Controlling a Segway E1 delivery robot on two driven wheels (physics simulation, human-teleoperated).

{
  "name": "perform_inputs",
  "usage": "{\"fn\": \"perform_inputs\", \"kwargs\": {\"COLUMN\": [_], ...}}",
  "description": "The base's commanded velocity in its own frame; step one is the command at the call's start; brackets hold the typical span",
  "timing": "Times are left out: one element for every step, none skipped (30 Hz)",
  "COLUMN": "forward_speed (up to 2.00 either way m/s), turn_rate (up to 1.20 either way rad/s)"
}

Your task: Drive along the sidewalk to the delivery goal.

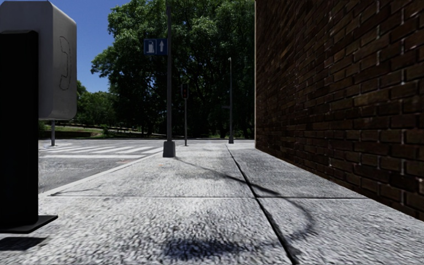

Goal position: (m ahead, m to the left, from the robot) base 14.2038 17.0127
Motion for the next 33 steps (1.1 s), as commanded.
{"fn": "perform_inputs", "kwargs": {"forward_speed": [2.0, 2.0, 2.0, 2.0, 2.0, 2.0, 2.0, 2.0, 2.0, 2.0, 2.0, 2.0, 2.0, 2.0, 2.0, 2.0, 2.0, 2.0, 2.0, 2.0, 2.0, 2.0, 2.0, 2.0, 2.0, 2.0, 2.0, 2.0, 2.0, 2.0, 2.0, 2.0, 2.0], "turn_rate": [0.0, 0.0, 0.0, 0.0, 0.0, 0.0, -0.96, -0.96, -1.2, -1.19, -0.06, 0.0, 0.0, 0.0, 0.0, 0.0, 0.0, 0.0, 0.0, 0.0, 0.0, 0.0, 0.0, 0.0, 0.0, 0.0, 0.0, 0.0, 0.0, 0.0, 0.0, 0.0, 0.0]}}
